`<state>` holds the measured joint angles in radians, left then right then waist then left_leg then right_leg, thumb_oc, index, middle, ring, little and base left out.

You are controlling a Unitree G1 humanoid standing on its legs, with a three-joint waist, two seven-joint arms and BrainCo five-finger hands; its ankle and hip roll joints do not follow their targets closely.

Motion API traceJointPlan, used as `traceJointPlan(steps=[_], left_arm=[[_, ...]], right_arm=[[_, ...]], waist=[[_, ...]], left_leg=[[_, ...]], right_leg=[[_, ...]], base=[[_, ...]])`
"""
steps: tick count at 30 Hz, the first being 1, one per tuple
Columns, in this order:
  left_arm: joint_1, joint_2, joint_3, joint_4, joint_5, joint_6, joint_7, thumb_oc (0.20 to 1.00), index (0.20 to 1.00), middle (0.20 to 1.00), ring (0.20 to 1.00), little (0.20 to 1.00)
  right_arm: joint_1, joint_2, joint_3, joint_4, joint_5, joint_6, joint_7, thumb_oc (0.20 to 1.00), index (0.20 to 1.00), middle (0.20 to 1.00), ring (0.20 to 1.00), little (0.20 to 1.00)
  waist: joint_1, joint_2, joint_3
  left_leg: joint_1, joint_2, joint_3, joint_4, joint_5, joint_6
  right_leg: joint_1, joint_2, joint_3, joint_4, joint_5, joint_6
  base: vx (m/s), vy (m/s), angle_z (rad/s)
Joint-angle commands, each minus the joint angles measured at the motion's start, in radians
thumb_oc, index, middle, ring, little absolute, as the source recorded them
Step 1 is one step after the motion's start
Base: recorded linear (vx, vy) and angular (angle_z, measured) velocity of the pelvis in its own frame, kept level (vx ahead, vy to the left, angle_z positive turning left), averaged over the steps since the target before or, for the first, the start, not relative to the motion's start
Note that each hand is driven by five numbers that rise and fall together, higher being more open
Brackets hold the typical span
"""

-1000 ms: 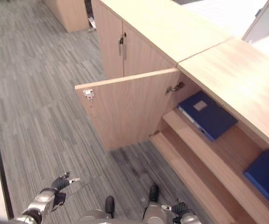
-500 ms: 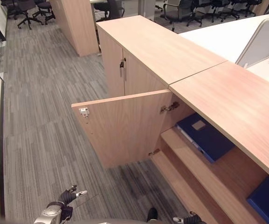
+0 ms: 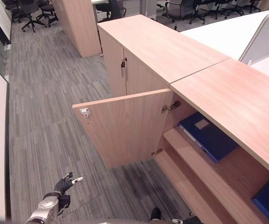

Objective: Put the empty folder in the office cabinet

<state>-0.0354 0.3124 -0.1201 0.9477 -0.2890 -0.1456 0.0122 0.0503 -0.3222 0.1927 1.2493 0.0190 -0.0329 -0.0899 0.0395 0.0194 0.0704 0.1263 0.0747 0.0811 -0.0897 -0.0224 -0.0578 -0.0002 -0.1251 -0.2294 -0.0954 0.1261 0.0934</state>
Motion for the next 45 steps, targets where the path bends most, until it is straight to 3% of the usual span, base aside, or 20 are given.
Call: traceJointPlan(steps=[1, 5, 17, 25, 30, 38, 45], left_arm=[[-0.096, 0.043, 0.005, -0.012, -0.029, -0.053, 0.023, 1.0, 1.0, 1.0, 1.0, 1.0], [-0.147, 0.078, 0.014, -0.026, -0.04, -0.06, 0.039, 1.0, 1.0, 1.0, 1.0, 1.0], [-0.459, 0.314, -0.003, 0.061, -0.099, -0.076, 0.055, 1.0, 1.0, 1.0, 1.0, 1.0], [-0.593, 0.375, -0.042, 0.079, -0.137, -0.08, 0.037, 1.0, 1.0, 1.0, 1.0, 1.0], [-0.704, 0.422, -0.084, 0.122, -0.147, -0.081, 0.028, 1.0, 1.0, 1.0, 1.0, 1.0], [-0.733, 0.379, -0.087, 0.136, -0.174, -0.09, 0.031, 1.0, 1.0, 1.0, 1.0, 1.0], [-0.641, 0.271, -0.081, 0.107, -0.176, -0.09, 0.018, 1.0, 1.0, 1.0, 1.0, 1.0]], right_arm=[[-0.033, 0.009, 0.029, 0.023, -0.004, 0.003, -0.006, 1.0, 1.0, 1.0, 1.0, 1.0], [-0.027, 0.014, 0.04, 0.014, -0.011, 0.004, -0.001, 1.0, 1.0, 1.0, 1.0, 1.0], [-0.023, -0.029, 0.076, -0.016, -0.021, -0.002, 0.023, 1.0, 1.0, 1.0, 1.0, 1.0], [-0.046, -0.045, 0.084, -0.026, -0.014, -0.001, 0.033, 1.0, 1.0, 1.0, 1.0, 1.0], [-0.072, -0.058, 0.097, -0.044, -0.009, -0.003, 0.037, 1.0, 1.0, 1.0, 1.0, 1.0], [-0.061, -0.036, 0.095, -0.048, 0.005, -0.007, 0.034, 1.0, 1.0, 1.0, 1.0, 1.0], [-0.035, -0.014, 0.084, -0.046, -0.004, -0.003, 0.032, 1.0, 1.0, 1.0, 1.0, 1.0]], waist=[[-0.012, -0.033, 0.007], [-0.021, -0.037, 0.003], [-0.078, -0.046, -0.005], [-0.097, -0.058, 0.008], [-0.114, -0.082, 0.023], [-0.124, -0.108, 0.033], [-0.126, -0.117, 0.029]], left_leg=[[-0.073, -0.012, -0.007, 0.002, 0.035, -0.022], [-0.071, -0.015, -0.001, 0.002, 0.032, -0.021], [-0.052, -0.008, 0.048, 0.002, 0.017, -0.024], [-0.06, -0.007, 0.075, 0.002, 0.016, -0.022], [-0.089, 0.001, 0.097, 0.002, 0.02, -0.022], [-0.096, 0.0, 0.108, 0.002, 0.011, -0.016], [-0.071, -0.011, 0.106, 0.002, -0.006, -0.007]], right_leg=[[0.131, -0.075, -0.013, 0.008, -0.107, 0.126], [0.133, -0.078, -0.009, 0.009, -0.105, 0.128], [0.108, -0.084, 0.021, 0.021, -0.086, 0.146], [0.079, -0.086, 0.033, 0.032, -0.071, 0.157], [0.034, -0.084, 0.051, 0.031, -0.044, 0.168], [0.015, -0.089, 0.069, 0.042, -0.035, 0.168], [0.027, -0.101, 0.065, 0.06, -0.039, 0.168]], base=[[0.01, 0.048, 0.0], [0.0, 0.0, 0.0], [0.02, 0.016, -0.1], [0.0, 0.026, -0.11], [-0.04, 0.035, -0.22], [0.0, 0.024, -0.12], [0.01, 0.025, -0.04]])
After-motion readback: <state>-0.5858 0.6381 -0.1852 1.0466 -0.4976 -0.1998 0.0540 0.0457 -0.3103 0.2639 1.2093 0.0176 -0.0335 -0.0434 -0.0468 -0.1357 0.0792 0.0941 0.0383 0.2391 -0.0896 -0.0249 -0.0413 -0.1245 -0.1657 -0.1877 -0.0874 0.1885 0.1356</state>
